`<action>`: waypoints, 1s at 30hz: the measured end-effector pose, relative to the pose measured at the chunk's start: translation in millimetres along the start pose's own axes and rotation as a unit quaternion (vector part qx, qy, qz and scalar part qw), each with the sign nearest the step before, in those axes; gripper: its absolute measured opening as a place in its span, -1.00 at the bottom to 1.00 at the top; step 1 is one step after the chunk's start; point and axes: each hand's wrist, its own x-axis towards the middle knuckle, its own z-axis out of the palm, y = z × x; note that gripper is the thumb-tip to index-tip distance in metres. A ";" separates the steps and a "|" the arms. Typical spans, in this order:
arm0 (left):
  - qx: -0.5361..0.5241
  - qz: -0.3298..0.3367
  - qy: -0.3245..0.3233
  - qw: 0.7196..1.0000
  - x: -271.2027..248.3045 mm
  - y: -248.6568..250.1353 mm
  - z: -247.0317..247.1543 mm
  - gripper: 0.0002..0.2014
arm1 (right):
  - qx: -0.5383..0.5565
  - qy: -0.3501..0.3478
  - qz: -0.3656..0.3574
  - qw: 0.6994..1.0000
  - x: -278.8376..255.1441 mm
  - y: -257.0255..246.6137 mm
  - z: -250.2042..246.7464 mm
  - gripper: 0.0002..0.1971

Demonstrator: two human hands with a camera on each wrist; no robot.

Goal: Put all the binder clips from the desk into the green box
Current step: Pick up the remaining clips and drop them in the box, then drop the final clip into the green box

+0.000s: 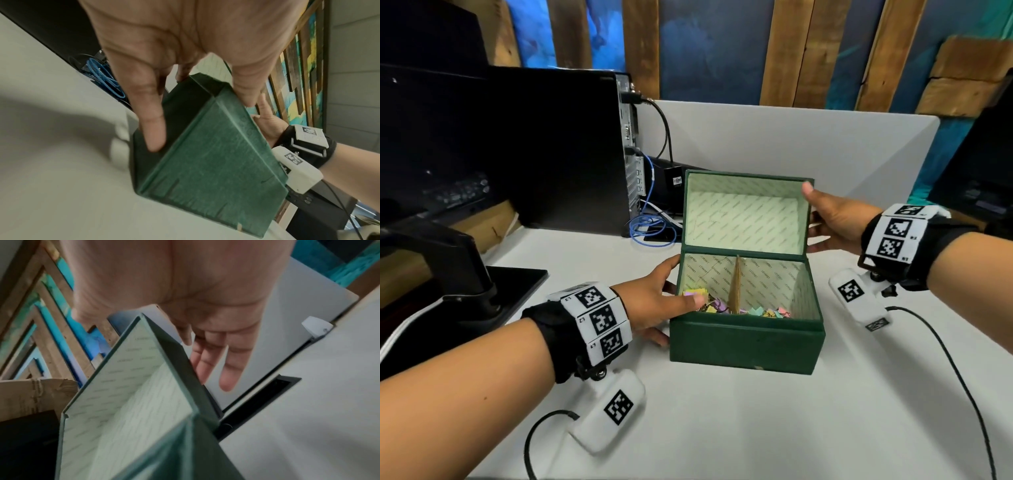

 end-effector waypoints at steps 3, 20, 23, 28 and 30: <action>-0.003 0.003 -0.014 1.000 -4.9 9.2 0.0 0.02 | -0.002 0.012 -0.014 1.000 -3.0 -6.2 -9.5 0.29; -0.171 0.020 0.049 0.984 -12.9 23.9 -8.4 -0.52 | -0.100 0.051 -0.186 0.976 -74.1 33.4 22.0 -0.42; -0.158 0.006 0.056 0.986 -12.2 27.7 -8.6 -0.55 | -0.212 0.044 -0.178 0.960 -79.9 45.3 33.6 -0.37; -0.109 -0.006 0.070 0.992 -8.7 31.8 -3.1 -0.57 | -0.291 0.017 -0.160 0.943 -78.8 45.4 37.7 -0.26; -0.105 -0.004 0.077 0.991 -6.2 30.6 -0.4 -0.51 | -0.308 0.005 -0.148 0.940 -76.7 43.3 36.5 -0.21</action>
